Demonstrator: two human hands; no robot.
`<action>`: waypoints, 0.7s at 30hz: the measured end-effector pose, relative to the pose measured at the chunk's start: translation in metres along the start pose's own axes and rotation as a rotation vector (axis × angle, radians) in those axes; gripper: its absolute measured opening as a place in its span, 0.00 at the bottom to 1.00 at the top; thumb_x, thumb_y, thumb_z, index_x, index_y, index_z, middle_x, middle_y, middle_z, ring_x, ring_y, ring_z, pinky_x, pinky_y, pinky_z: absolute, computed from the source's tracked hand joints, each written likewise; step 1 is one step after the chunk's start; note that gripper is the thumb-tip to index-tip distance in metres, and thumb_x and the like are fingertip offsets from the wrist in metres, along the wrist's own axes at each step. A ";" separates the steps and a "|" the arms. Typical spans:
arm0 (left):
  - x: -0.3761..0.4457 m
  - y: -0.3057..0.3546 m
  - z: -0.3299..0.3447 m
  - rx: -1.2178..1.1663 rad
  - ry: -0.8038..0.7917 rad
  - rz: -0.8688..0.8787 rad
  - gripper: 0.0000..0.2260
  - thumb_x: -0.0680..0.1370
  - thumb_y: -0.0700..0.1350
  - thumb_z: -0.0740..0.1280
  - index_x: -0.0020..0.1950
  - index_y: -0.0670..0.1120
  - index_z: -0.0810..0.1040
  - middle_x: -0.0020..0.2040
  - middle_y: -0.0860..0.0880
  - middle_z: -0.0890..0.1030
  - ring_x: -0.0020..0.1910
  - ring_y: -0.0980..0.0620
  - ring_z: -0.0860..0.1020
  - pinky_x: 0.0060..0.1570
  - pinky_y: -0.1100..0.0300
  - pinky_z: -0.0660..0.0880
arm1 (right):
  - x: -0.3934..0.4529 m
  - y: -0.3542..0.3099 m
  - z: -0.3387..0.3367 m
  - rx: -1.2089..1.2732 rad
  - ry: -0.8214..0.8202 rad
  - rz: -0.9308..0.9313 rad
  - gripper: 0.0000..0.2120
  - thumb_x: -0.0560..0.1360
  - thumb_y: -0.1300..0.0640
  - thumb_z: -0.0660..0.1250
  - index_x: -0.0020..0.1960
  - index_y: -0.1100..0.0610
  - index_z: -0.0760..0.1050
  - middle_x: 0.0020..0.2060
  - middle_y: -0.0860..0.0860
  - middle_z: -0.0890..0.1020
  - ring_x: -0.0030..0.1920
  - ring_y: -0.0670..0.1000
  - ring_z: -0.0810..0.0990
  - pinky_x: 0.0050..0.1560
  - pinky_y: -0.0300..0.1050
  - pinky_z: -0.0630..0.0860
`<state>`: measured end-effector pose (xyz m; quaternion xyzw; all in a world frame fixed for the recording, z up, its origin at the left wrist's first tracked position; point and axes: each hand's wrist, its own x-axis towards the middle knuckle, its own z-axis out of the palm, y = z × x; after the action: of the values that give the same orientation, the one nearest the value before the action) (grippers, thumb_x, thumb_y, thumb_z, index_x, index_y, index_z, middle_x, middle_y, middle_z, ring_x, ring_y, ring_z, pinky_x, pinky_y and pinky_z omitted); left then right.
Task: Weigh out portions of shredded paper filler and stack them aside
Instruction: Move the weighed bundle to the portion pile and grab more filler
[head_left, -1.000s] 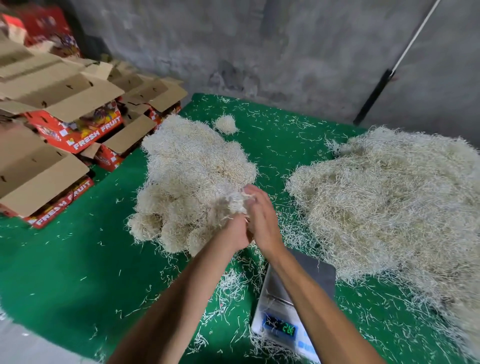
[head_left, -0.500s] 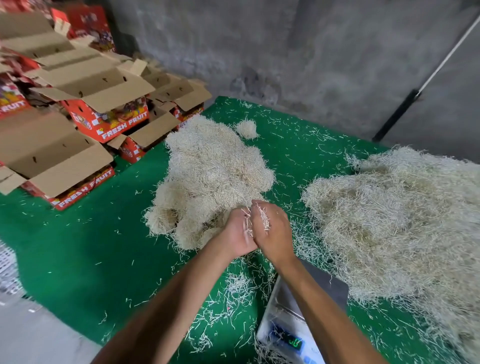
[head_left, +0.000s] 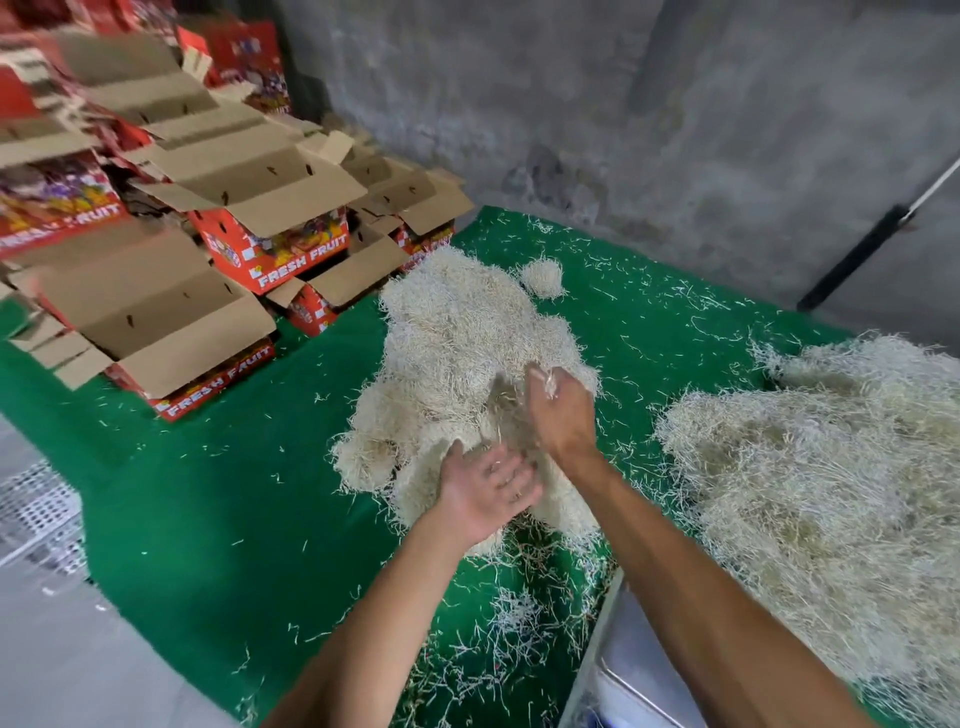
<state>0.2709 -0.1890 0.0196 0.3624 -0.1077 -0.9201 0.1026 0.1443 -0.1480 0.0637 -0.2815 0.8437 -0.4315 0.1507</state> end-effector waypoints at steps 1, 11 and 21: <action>0.003 0.008 -0.007 -0.024 0.025 0.039 0.34 0.82 0.67 0.48 0.72 0.42 0.72 0.65 0.37 0.79 0.64 0.37 0.77 0.67 0.36 0.71 | 0.016 -0.014 -0.003 0.088 0.008 0.011 0.32 0.83 0.34 0.54 0.75 0.57 0.67 0.46 0.54 0.84 0.40 0.50 0.86 0.39 0.50 0.84; 0.022 0.015 -0.031 0.114 0.007 0.020 0.27 0.84 0.62 0.53 0.69 0.43 0.76 0.60 0.44 0.84 0.65 0.45 0.78 0.62 0.45 0.77 | 0.089 -0.056 -0.033 -0.339 -0.058 0.002 0.29 0.84 0.37 0.55 0.76 0.56 0.65 0.49 0.54 0.81 0.41 0.51 0.81 0.40 0.41 0.74; 0.063 -0.044 0.036 0.571 -0.142 -0.049 0.21 0.82 0.57 0.63 0.66 0.43 0.77 0.59 0.46 0.85 0.61 0.46 0.81 0.58 0.50 0.79 | 0.004 0.106 -0.092 -0.355 -0.038 0.166 0.17 0.85 0.49 0.63 0.39 0.54 0.76 0.30 0.50 0.79 0.25 0.46 0.72 0.27 0.39 0.71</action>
<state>0.1955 -0.1593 -0.0073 0.3140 -0.3601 -0.8779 -0.0336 0.0590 -0.0415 0.0309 -0.2414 0.9239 -0.2566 0.1495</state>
